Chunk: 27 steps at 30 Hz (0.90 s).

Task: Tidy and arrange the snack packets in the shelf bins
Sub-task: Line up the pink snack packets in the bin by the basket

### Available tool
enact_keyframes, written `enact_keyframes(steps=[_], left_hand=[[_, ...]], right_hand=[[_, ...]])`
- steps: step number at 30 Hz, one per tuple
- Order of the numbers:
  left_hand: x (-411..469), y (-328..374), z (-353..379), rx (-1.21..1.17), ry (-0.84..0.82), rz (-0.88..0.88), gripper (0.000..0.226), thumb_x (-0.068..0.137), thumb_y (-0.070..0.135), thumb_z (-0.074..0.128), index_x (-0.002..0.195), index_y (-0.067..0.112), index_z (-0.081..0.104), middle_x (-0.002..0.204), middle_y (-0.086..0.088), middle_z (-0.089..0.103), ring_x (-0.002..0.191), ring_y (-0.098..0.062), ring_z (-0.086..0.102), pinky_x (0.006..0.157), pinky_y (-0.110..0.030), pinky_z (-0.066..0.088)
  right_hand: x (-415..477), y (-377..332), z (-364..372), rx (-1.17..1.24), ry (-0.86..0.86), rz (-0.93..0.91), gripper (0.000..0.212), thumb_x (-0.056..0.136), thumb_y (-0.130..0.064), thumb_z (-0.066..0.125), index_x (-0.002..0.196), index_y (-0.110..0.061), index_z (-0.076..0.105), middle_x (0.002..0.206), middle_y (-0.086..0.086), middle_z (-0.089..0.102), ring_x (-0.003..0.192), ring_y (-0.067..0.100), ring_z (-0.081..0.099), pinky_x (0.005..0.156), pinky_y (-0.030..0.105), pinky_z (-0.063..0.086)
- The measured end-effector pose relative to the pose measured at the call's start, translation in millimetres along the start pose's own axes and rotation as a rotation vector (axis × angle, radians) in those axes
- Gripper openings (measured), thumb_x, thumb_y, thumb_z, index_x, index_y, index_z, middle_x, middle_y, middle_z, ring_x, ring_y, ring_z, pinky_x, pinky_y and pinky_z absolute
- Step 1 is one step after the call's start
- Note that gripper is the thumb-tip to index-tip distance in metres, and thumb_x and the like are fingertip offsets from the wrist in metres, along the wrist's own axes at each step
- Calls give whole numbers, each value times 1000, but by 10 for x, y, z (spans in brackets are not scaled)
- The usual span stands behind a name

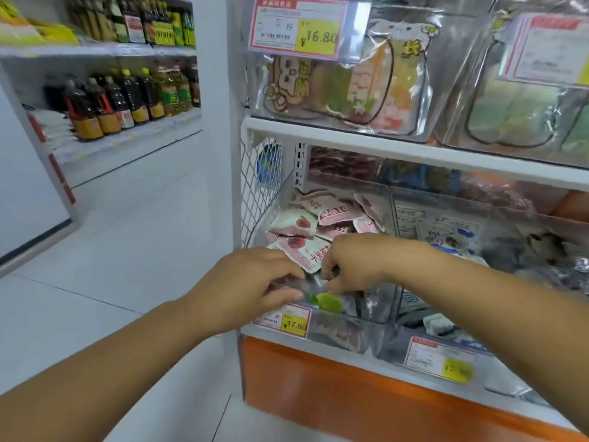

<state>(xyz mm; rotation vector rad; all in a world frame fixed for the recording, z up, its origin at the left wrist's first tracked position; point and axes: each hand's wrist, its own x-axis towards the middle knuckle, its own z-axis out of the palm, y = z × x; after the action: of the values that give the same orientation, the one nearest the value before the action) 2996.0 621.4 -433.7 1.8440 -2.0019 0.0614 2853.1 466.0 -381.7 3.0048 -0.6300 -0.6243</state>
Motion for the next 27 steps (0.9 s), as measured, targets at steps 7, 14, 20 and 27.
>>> enact_keyframes(steps=[7, 14, 20, 27], left_hand=[[13, 6, -4, 9, -2, 4, 28, 87, 55, 56, 109, 39, 63, 102, 20, 65, 91, 1, 57, 71, -27, 51], [33, 57, -12, -46, -5, -62, 40, 83, 61, 58, 118, 42, 60, 110, 21, 62, 98, 2, 54, 80, -27, 49], [183, 224, 30, -236, -48, -144, 39, 82, 53, 67, 118, 40, 60, 105, 21, 55, 97, 8, 53, 82, -15, 47], [261, 343, 95, -204, -142, -96, 30, 87, 48, 64, 115, 39, 62, 105, 23, 56, 97, 6, 52, 86, -20, 46]], right_hand=[[125, -62, 168, -184, 123, 117, 10, 81, -24, 60, 75, -15, 57, 68, 2, 50, 62, 22, 47, 53, 25, 35], [-433, 154, -3, 643, 395, -11, 20, 88, -28, 68, 74, -16, 60, 65, -3, 56, 57, 10, 48, 59, 28, 39], [-810, 459, 313, 1209, 698, 74, 25, 92, -24, 63, 116, -32, 59, 98, 1, 72, 84, 18, 69, 69, 33, 55], [-1264, 1071, 444, 822, 794, 530, 52, 88, -37, 63, 137, -33, 46, 99, 7, 71, 91, 25, 65, 77, 34, 47]])
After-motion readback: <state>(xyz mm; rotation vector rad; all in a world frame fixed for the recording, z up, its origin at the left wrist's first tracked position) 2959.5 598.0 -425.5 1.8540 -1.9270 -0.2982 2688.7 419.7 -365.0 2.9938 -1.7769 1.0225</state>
